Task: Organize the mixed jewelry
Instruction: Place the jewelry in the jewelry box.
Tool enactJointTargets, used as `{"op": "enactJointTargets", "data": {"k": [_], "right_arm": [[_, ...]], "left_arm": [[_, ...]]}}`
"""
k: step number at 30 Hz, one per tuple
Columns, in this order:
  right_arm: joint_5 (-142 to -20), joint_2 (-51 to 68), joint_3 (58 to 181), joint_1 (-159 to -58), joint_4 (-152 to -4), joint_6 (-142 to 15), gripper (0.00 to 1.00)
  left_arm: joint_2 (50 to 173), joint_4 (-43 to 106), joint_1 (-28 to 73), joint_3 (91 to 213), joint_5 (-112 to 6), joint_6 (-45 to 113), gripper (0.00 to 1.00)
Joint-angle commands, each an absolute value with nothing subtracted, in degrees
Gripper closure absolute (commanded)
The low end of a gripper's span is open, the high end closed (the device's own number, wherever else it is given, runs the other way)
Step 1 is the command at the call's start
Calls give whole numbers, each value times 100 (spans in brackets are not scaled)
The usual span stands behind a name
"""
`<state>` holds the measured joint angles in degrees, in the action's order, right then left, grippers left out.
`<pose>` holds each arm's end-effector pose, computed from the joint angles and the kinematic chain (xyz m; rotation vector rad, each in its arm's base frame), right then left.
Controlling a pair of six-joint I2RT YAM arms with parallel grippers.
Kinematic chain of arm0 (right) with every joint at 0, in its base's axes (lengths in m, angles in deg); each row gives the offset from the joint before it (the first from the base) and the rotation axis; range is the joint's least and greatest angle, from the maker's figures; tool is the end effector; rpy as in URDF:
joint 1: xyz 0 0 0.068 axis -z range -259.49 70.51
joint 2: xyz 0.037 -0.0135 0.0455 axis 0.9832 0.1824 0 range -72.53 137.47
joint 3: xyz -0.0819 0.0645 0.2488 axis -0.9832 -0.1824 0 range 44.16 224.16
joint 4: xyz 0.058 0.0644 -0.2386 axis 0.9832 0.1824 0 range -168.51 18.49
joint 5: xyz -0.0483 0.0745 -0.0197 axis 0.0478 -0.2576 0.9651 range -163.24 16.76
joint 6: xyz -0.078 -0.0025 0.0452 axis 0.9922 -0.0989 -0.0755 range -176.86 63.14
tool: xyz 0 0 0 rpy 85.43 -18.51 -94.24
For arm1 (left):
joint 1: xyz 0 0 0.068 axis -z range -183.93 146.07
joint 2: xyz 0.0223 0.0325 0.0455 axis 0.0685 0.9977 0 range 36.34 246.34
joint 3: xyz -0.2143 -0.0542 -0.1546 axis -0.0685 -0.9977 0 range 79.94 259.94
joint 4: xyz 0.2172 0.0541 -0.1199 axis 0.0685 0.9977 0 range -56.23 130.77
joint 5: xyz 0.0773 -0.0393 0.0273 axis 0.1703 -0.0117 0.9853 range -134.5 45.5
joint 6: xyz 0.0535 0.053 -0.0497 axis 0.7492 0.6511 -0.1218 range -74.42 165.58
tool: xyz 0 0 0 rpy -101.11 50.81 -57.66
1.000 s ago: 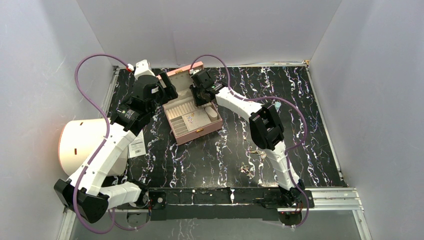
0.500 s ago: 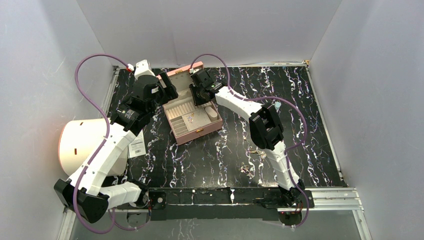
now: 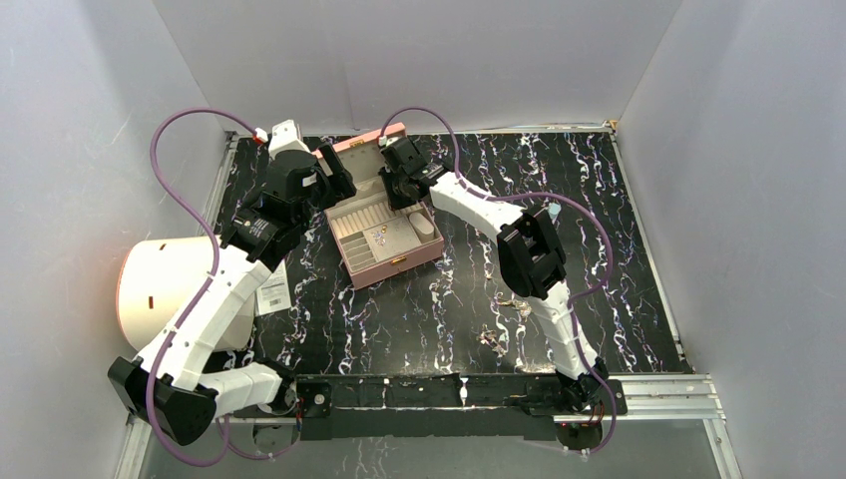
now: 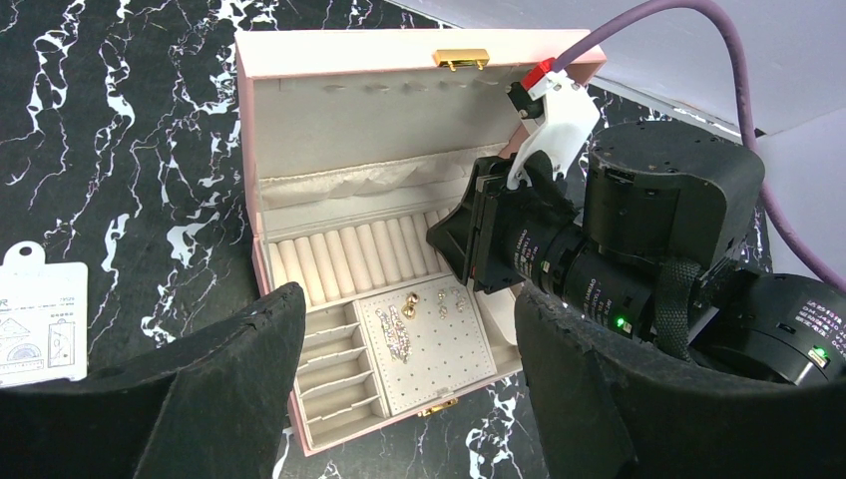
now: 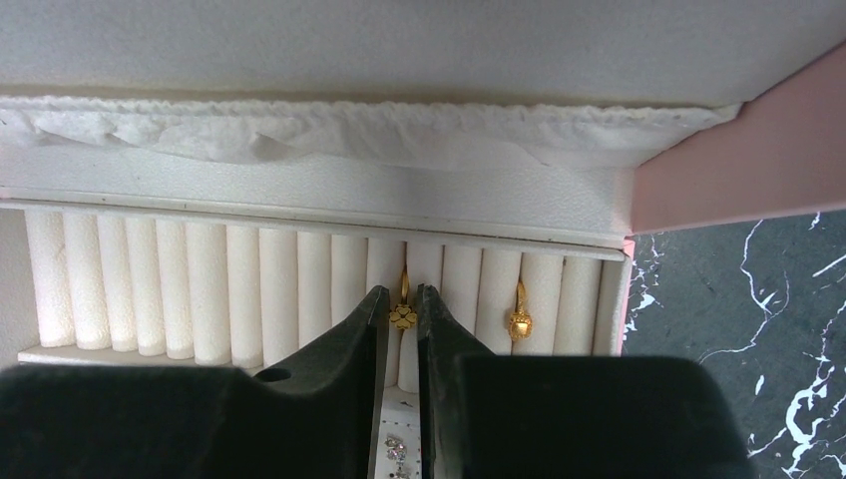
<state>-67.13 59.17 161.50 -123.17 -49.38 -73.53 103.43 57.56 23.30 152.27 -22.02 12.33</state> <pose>0.4035 0.3734 0.2016 -0.4983 2.3061 0.4008 0.2718 -0.1050 0.3880 -0.3643 1.8489 -0.3555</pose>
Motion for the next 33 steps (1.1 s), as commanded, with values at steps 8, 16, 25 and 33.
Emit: {"op": "enactJointTargets", "data": {"k": [8,16,25,33], "right_arm": [[-6668,6191,16556,-12317,-4901,-7347,76],[-6642,6136,16704,-12317,-4810,-7424,69],[-6725,5716,16782,-12306,-4714,-7625,55],[-7156,4757,15691,-12310,-5210,-7631,53]], "left_arm": [[10349,5636,2349,15183,-2197,1202,26],[10340,5637,2350,15190,-2214,1193,26],[10314,5636,2349,15243,-2261,1174,26],[10165,5505,2349,15192,-2523,1129,26]]}}
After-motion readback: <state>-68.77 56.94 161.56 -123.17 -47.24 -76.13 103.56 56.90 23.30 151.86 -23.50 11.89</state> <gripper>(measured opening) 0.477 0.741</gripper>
